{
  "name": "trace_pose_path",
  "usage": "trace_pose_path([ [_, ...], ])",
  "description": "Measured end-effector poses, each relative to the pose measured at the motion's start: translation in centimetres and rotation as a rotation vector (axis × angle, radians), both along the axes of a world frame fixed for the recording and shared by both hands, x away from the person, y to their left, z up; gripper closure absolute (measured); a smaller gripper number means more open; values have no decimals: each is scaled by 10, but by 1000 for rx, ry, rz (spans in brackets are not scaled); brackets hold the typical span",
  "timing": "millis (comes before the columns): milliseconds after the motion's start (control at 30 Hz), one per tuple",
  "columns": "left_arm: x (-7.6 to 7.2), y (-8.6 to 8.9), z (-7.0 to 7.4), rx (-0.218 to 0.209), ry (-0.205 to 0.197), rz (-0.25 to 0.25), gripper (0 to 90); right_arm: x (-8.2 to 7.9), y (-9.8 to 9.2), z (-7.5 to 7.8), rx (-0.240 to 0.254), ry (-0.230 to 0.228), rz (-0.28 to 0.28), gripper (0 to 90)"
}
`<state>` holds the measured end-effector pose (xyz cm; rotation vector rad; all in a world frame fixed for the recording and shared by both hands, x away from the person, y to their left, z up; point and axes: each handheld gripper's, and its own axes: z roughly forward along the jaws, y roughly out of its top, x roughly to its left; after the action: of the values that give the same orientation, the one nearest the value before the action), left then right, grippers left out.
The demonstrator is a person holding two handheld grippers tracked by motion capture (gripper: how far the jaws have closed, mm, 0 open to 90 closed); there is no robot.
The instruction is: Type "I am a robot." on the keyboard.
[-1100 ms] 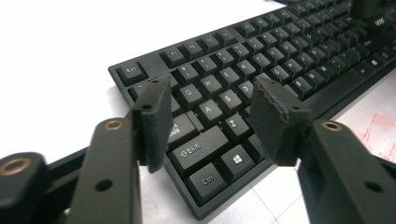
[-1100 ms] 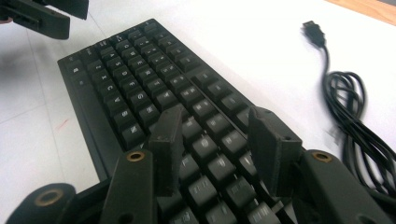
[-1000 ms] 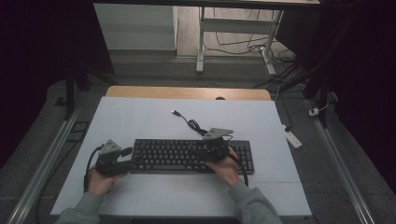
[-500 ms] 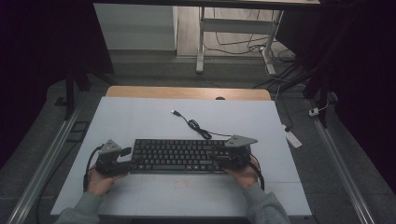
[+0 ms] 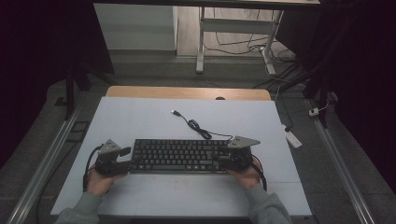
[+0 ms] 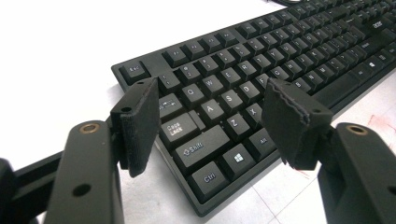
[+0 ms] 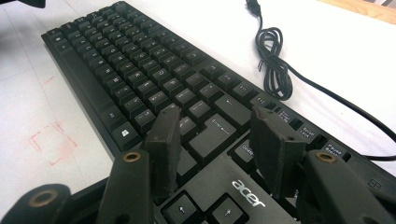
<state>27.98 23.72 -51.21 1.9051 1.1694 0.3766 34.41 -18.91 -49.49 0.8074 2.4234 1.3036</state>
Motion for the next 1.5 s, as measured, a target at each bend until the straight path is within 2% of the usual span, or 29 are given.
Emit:
trace_pose_path([
  [133, 0, -1, 3, -2, -3, -11, 371, 0, -1, 1, -1, -4, 0, 534],
  [533, -3, -18, 17, 19, -9, -133, 368, -1, -2, 2, -1, -6, -9, 535],
  [800, -4, -32, 20, 42, -7, -199, 396, -1, -2, 1, -9, -5, -10, 535],
  [967, -4, -41, 22, 46, -15, -227, 444, -1, -2, 1, -7, -4, -11, 534],
  [1133, -2, -49, 22, 62, -17, -261, 567, -2, -2, 1, 2, -3, -10, 532],
  [1300, 1, -57, 20, 94, -4, -295, 758, -3, -3, 0, -11, -3, -15, 530],
  [1400, 4, -63, 19, 96, 3, -315, 866, -4, -3, 0, -6, -3, -12, 529],
  [1500, 9, -70, 18, 105, 14, -335, 889, -5, -6, -1, -2, -4, -19, 529],
])
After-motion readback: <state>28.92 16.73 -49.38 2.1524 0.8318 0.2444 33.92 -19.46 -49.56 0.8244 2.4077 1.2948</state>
